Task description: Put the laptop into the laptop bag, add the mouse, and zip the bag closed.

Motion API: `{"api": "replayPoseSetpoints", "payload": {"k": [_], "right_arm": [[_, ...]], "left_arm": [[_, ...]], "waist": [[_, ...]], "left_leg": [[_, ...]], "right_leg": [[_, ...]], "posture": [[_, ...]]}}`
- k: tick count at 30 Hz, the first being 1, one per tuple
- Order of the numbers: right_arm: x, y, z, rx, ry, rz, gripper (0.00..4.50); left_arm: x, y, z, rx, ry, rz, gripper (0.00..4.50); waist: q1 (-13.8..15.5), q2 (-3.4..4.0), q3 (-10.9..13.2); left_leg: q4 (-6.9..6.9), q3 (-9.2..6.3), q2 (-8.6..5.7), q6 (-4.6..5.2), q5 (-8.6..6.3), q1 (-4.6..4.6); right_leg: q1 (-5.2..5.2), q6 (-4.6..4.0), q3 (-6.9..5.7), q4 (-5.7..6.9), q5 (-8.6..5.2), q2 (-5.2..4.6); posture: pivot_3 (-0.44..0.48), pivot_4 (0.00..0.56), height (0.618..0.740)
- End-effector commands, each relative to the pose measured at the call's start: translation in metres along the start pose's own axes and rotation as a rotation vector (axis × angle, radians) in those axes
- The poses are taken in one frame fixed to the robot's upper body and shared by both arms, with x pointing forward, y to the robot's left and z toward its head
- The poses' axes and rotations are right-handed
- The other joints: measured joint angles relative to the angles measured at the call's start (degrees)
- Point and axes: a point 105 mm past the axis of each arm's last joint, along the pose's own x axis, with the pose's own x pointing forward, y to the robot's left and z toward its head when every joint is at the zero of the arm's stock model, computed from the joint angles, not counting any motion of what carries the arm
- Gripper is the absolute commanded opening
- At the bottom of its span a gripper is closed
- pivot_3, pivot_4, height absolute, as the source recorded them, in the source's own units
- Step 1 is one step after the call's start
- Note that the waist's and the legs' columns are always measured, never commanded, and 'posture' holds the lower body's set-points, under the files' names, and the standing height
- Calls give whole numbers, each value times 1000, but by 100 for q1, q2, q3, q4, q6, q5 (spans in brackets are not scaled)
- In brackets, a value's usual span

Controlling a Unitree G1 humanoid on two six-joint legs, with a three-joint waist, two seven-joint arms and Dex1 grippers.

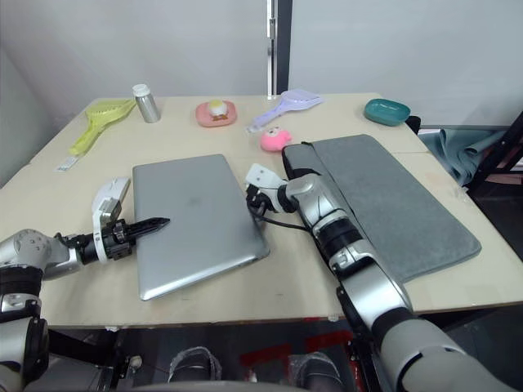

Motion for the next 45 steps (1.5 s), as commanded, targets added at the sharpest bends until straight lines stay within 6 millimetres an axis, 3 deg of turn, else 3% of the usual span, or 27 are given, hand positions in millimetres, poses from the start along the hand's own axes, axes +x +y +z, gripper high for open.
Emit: {"api": "replayPoseSetpoints", "payload": {"k": [1, 4, 8, 10, 14, 17, 20, 25, 28, 33, 36, 42, 45], "right_arm": [[-35, -15, 62, -54, -207, -4, 0], [-70, -21, 82, -38, -298, -11, 0], [-120, -24, 90, -4, -350, -59, 0], [-158, -23, 78, 12, -343, -130, 0], [-193, -14, 48, 42, -257, -222, 0], [-241, 6, -2, 138, -81, -334, 829], [-269, 23, -19, 208, -11, -405, 1856], [-297, 46, -37, 300, 16, -473, 3569], [-298, 51, -37, 311, 6, -473, 4465], [-279, 49, -30, 334, -4, -465, 4465], [-257, 44, -28, 355, 4, -461, 4465], [-206, 8, -31, 431, 26, -592, 4465], [-188, 4, -42, 427, 84, -601, 4465]], "left_arm": [[-4, -16, 4, 112, 50, 45, 386], [-15, -30, 10, 154, 35, 29, 386], [-29, -46, 7, 191, 43, 7, 386], [-36, -63, 7, 196, 34, -36, 386], [-42, -78, 4, 211, 28, -95, 386], [-52, -80, -10, 198, 85, -95, 386], [-58, -78, -17, 163, 114, -73, 386], [-56, -72, -12, 129, 110, -51, 386], [-48, -73, -6, 119, 107, -70, 386], [-35, -72, -2, 103, 119, -100, 386], [-28, -68, -4, 96, 131, -101, 386], [-10, -69, -5, 87, 163, -146, 386], [-3, -70, -4, 83, 166, -167, 386]], "waist": [[2, 2, 4], [13, 1, 5], [30, 1, 6], [62, 0, 6], [139, 0, 8], [185, -3, 9], [189, 2, 20], [159, 2, 21], [142, 3, 22], [125, 3, 22], [93, 3, 22], [117, 8, 25], [172, 7, 26]], "left_leg": [[2, -9, 0, 0, 1, -17], [6, -36, 3, 3, 3, -44], [-2, -46, 6, 9, 7, -45], [-9, -47, 7, 7, 7, -47], [-10, -49, 6, -6, -1, -52], [-8, -51, 7, -12, -5, -53], [-9, -42, 4, -11, -7, -56], [-4, -39, 7, -9, -6, -23], [9, -35, 6, -7, -5, -12], [12, -25, 3, -7, -4, 20], [10, -22, 3, -15, -3, 36], [1, -22, 6, -46, 6, 35], [1, -29, 5, -54, 8, 21]], "right_leg": [[-6, 0, -8, -2, 0, 0], [-12, 0, -34, -9, 0, 2], [-6, -15, -48, -17, -9, 6], [-6, -15, -50, -24, -9, 7], [-6, -14, -51, -30, -9, 6], [-5, -13, -52, -33, -10, 6], [-13, -12, -43, -34, -10, 4], [-5, -2, -29, -7, -16, 7], [-6, -1, -15, 12, -14, 8], [-1, 1, 11, 34, -13, 15], [-2, 2, 34, 36, -13, 30], [-12, 4, 39, 42, -13, 38], [-13, 4, 31, 33, -13, 37]], "posture": [[0, 150, 740], [0, 150, 740], [0, 150, 740], [0, 150, 740], [0, 150, 740], [0, 150, 740], [0, 150, 740], [0, 150, 740], [0, 150, 740], [0, 150, 740], [0, 150, 740], [0, 150, 740], [0, 150, 740]]}}
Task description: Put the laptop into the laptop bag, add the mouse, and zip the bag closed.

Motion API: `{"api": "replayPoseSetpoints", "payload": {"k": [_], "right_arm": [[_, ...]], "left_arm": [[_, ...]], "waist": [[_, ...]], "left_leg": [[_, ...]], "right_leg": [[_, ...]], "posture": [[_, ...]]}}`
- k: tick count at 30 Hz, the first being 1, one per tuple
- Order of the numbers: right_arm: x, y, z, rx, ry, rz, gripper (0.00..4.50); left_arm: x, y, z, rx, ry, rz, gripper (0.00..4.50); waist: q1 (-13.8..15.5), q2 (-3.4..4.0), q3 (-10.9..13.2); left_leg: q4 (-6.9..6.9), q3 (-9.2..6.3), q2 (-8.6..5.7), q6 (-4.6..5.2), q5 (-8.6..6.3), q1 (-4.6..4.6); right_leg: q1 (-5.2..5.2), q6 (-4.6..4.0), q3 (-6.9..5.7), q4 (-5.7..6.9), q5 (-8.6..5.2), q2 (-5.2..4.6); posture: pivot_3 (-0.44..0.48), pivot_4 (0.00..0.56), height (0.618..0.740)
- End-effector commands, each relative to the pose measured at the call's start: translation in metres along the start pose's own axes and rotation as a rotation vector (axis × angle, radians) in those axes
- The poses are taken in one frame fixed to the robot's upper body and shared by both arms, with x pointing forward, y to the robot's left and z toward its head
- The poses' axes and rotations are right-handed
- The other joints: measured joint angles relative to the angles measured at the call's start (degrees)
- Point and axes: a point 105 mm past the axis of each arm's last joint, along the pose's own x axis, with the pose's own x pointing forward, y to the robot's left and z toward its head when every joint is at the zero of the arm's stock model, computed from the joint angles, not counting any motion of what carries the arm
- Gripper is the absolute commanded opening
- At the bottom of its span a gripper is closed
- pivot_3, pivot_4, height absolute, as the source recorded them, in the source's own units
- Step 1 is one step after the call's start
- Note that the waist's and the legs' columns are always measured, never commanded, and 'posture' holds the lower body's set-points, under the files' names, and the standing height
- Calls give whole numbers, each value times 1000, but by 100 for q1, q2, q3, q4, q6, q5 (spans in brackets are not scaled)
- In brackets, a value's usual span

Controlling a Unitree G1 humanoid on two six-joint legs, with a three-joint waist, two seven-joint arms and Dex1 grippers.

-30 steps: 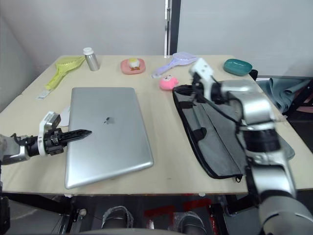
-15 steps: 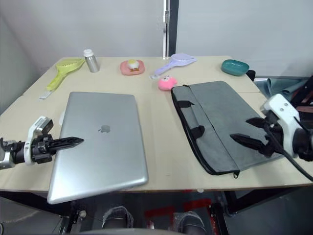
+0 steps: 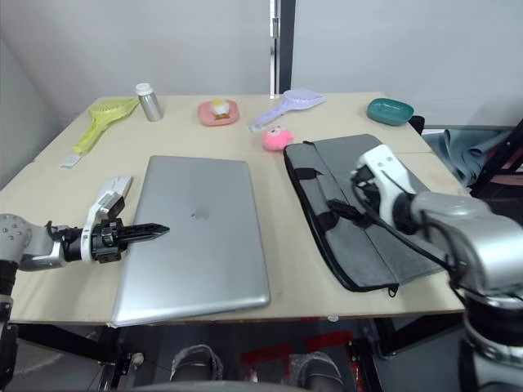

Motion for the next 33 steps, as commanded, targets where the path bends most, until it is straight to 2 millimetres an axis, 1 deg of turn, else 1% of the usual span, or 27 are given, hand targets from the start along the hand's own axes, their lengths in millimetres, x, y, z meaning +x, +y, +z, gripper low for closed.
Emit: {"api": "replayPoseSetpoints", "payload": {"k": [1, 5, 9, 11, 13, 17, 19, 20, 24, 28, 29, 31, 33], "right_arm": [[17, -2, -6, -34, 30, -46, 4465], [23, 2, -8, -54, 36, -26, 4465], [46, 6, -26, -23, 79, -31, 4465], [53, 15, -36, -12, 104, -6, 4465], [58, 18, -46, 0, 128, -6, 4465], [62, 15, -57, -10, 161, -31, 4465], [64, 9, -65, -22, 186, -59, 3919], [65, 8, -65, -16, 180, -62, 3622], [61, 6, -55, -7, 132, -40, 2237], [57, 5, -46, 16, 97, -14, 985], [56, 7, -44, 20, 89, 0, 593], [53, 10, -40, 29, 77, 26, 29], [52, 9, -37, 39, 70, 34, 29]], "left_arm": [[3, -27, 14, 74, -31, -138, 386], [5, -26, 14, 71, -27, -140, 386], [17, -31, 13, 80, -10, -190, 386], [18, -31, 14, 79, -13, -201, 386], [19, -31, 14, 78, -20, -203, 386], [21, -30, 15, 74, -26, -206, 386], [21, -30, 15, 76, -24, -206, 386], [22, -30, 15, 77, -24, -206, 386], [23, -30, 17, 80, -29, -205, 386], [24, -30, 17, 81, -30, -206, 386], [24, -30, 16, 81, -29, -206, 386], [26, -29, 15, 80, -26, -207, 386], [28, -28, 14, 78, -23, -208, 386]], "waist": [[19, 0, 0], [19, 0, 0], [13, -1, 0], [9, -1, 0], [3, -1, 0], [-8, -3, -1], [-7, -4, -2], [-8, -4, -2], [-9, -6, -3], [-9, -6, -3], [-9, -6, -3], [-8, -6, -3], [-8, -6, -3]], "left_leg": [[0, -4, 0, -2, 0, -5], [-2, -4, -2, -6, 0, -8], [-2, -8, -1, -5, 0, -4], [5, -8, -1, -5, 0, -4], [5, -10, 0, -5, 0, -4], [9, -9, 0, -6, 0, 0], [9, -10, 0, -5, 0, 6], [9, -9, 0, -5, -1, 9], [11, -9, -1, -1, -3, 27], [12, -10, -1, 0, -3, 27], [12, -10, -1, 0, -3, 27], [12, -10, -1, 0, -3, 26], [10, -9, -1, 0, -3, 24]], "right_leg": [[2, 0, -4, -7, 0, 0], [1, 0, -6, -12, 0, -2], [6, 1, -9, -9, 1, -1], [5, 9, -6, -1, 5, -1], [4, 9, -8, 2, 6, -1], [9, 10, -5, 2, 6, -1], [13, 13, -5, 4, 8, -1], [15, 13, -4, 4, 8, -1], [27, 17, 1, 6, 10, -1], [27, 21, 2, 7, 13, 0], [27, 21, 2, 7, 13, 0], [27, 21, 1, 7, 13, 0], [26, 21, 1, 4, 13, 0]], "posture": [[0, 150, 740], [0, 150, 740], [0, 150, 740], [0, 150, 740], [0, 150, 740], [0, 150, 740], [0, 150, 740], [0, 150, 740], [0, 150, 740], [0, 150, 740], [0, 150, 740], [0, 150, 740], [0, 150, 740]]}}
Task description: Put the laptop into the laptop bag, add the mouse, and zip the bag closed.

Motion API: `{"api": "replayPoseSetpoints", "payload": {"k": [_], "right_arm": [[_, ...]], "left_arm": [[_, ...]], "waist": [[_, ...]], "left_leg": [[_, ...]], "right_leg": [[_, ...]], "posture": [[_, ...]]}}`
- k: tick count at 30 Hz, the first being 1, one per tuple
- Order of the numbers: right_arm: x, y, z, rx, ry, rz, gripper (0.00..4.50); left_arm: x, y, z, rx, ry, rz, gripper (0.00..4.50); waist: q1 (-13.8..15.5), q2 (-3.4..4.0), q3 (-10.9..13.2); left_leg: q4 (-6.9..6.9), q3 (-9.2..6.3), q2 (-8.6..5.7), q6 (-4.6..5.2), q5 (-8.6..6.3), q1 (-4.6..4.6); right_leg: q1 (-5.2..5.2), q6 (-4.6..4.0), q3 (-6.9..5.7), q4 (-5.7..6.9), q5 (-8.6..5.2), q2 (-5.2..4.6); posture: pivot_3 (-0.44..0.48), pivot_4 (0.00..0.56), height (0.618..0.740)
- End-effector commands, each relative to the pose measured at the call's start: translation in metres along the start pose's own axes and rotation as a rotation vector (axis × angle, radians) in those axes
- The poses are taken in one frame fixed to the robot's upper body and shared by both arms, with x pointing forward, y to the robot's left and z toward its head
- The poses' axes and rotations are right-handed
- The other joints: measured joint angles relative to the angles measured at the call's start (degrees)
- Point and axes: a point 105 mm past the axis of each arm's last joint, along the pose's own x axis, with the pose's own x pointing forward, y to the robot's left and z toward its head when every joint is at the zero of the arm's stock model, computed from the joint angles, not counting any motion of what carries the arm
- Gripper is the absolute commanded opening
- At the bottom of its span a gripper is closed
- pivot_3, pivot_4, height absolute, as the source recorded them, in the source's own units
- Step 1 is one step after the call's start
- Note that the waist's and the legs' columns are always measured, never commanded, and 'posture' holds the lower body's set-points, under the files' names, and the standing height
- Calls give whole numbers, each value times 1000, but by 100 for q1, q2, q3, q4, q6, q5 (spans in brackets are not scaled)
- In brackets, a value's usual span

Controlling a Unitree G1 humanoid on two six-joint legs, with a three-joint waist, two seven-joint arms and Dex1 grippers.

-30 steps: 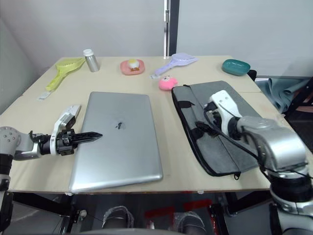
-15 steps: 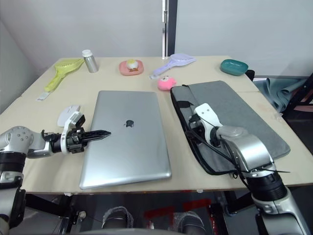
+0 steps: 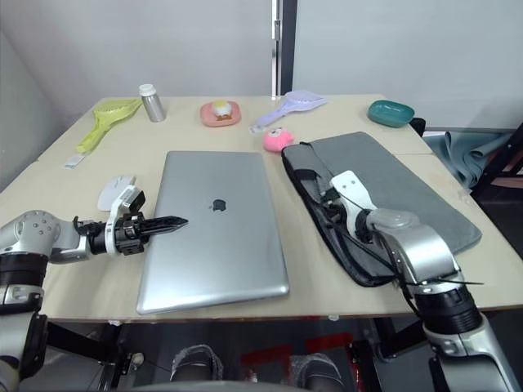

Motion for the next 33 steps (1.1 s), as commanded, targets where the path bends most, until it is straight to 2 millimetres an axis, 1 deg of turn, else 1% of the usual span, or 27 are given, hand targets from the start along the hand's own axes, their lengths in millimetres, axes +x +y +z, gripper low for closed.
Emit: {"api": "replayPoseSetpoints", "payload": {"k": [1, 3, 6, 9, 11, 12, 14, 17, 19, 22, 27, 30, 33], "right_arm": [[-5, 1, 4, 18, -9, 22, 29], [-5, 0, 6, 20, -15, 21, 29], [-9, 1, 16, 41, -51, 34, 29], [-17, 3, 37, 66, -121, 61, 29], [-25, 7, 52, 54, -163, 94, 29], [-34, 6, 64, 33, -195, 100, 29], [-46, 3, 81, 0, -236, 98, 29], [-59, -6, 97, -26, -272, 71, 29], [-64, -9, 102, -36, -280, 65, 29], [-67, -6, 105, -50, -285, 79, 29], [-58, 0, 96, -51, -253, 81, 29], [-52, 2, 90, -39, -235, 79, 29], [-50, 6, 89, -29, -240, 86, 29]], "left_arm": [[2, -26, 12, 82, -36, -119, 386], [3, -26, 13, 82, -37, -122, 386], [6, -26, 13, 83, -35, -130, 386], [9, -28, 13, 79, -36, -146, 386], [10, -29, 14, 76, -37, -154, 386], [12, -30, 14, 67, -39, -163, 386], [14, -32, 14, 54, -42, -180, 386], [16, -30, 11, 40, -40, -190, 386], [17, -28, 8, 23, -37, -188, 386], [19, -25, 7, -8, -47, -197, 386], [21, -30, 26, -76, -141, -276, 386], [25, -30, 21, -93, -124, -283, 386], [30, -22, 18, -137, -140, -266, 386]], "waist": [[0, 0, 0], [1, 0, 0], [1, 0, 0], [-12, 2, 1], [-13, 4, 3], [-13, 6, 4], [-7, 11, 8], [7, 11, 8], [15, 11, 8], [22, 11, 8], [35, 9, 9], [41, 9, 9], [50, 9, 9]], "left_leg": [[-1, 0, 0, -1, 0, -1], [-2, 0, 0, -1, 0, -5], [-2, 0, 0, 0, 0, -10], [-2, 1, 0, 0, 0, -14], [-2, 1, 0, 0, 1, -18], [-2, 1, 0, 0, 1, -20], [-1, 2, 0, -1, 1, -24], [-3, 0, 0, -3, 3, -27], [-7, -1, 0, -4, 3, -28], [-7, -1, 0, -5, 3, -31], [-3, -3, 0, -3, 3, -31], [-2, -4, 0, -4, 3, -32], [-3, -3, -1, -20, 12, -36]], "right_leg": [[-1, 0, -1, -1, 0, 0], [-4, 0, -2, -3, 0, 0], [-9, 0, -1, -2, 0, 0], [-14, 0, 0, -2, 0, 0], [-19, 0, 1, 1, 0, 1], [-20, 0, -1, 2, 0, 1], [-22, 0, 1, 1, 0, 1], [-21, 0, -1, -4, 0, 1], [-20, 0, -4, -11, 0, 2], [-22, 0, -6, -13, 0, 2], [-21, 1, -5, -10, 1, 2], [-22, 5, -5, -9, 3, 2], [-22, 5, -6, -15, 3, 1]], "posture": [[0, 150, 740], [0, 150, 740], [0, 150, 740], [0, 150, 740], [0, 150, 740], [0, 150, 740], [0, 150, 740], [0, 150, 740], [0, 150, 740], [0, 150, 740], [0, 150, 740], [0, 150, 740], [0, 150, 740]]}}
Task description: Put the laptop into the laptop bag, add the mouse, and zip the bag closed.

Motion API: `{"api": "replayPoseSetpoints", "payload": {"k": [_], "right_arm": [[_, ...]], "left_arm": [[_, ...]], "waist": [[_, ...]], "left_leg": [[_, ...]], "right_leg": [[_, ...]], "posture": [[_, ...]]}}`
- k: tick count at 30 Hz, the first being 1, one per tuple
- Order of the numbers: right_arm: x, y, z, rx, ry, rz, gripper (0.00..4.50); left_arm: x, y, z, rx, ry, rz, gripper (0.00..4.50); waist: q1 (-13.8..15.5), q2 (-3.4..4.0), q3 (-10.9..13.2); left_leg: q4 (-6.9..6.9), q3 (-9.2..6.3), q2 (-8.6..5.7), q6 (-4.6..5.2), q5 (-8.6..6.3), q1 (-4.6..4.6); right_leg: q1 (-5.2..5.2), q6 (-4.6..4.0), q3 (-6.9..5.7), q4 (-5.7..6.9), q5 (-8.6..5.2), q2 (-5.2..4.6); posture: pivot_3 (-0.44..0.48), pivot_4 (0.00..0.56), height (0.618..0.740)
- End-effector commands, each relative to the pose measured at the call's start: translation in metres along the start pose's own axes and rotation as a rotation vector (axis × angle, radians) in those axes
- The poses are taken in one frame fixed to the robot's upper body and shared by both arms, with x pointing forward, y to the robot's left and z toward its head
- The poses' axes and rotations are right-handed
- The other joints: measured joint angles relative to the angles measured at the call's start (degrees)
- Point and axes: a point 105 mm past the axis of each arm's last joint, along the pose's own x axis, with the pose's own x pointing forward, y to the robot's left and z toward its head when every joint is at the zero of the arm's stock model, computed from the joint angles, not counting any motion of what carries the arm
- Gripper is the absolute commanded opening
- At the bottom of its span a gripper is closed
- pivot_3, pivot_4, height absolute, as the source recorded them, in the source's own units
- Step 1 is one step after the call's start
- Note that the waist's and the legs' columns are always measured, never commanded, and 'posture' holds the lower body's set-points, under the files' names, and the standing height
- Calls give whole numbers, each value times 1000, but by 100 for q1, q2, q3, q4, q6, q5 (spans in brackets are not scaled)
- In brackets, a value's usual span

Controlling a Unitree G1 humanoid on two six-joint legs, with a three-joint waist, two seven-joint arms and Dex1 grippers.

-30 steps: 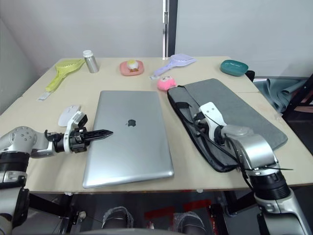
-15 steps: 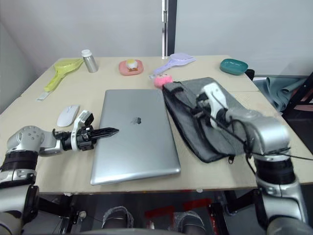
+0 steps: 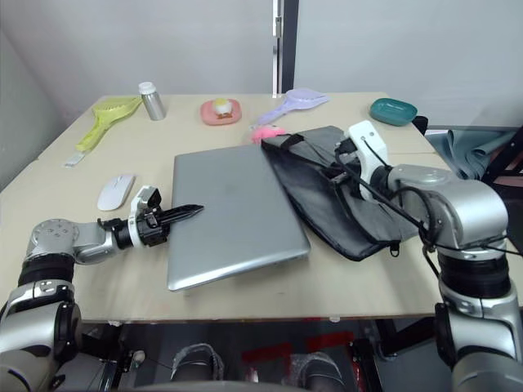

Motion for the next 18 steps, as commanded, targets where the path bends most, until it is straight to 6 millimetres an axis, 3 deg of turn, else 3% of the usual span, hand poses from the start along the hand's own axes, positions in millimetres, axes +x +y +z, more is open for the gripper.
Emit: {"api": "replayPoseSetpoints", "payload": {"k": [1, 10, 16, 18], "right_arm": [[-3, 9, 14, -34, -69, -1, 29], [2, 47, 26, 37, -145, 100, 29], [3, 69, 23, 118, -161, 168, 29], [7, 74, 23, 143, -170, 179, 29]], "left_arm": [[7, -21, 3, 19, -27, -129, 386], [35, -19, 9, 7, -138, -125, 386], [41, -26, 14, 10, -209, -118, 386], [44, -27, 7, 15, -179, -118, 386]], "waist": [[0, 0, 0], [-8, -1, 0], [2, 0, 0], [1, -1, 0]], "left_leg": [[0, 0, -1, -1, 1, -1], [5, -10, 0, -4, 3, -6], [14, -29, 0, -5, 4, -34], [14, -33, 0, -6, 4, -45]], "right_leg": [[0, 0, 0, 0, 0, 0], [1, 11, -8, 1, 6, 0], [-2, 21, -24, -10, 12, 0], [-8, 30, -29, -16, 18, 0]], "posture": [[0, 150, 740], [0, 150, 740], [0, 150, 740], [0, 150, 740]]}}
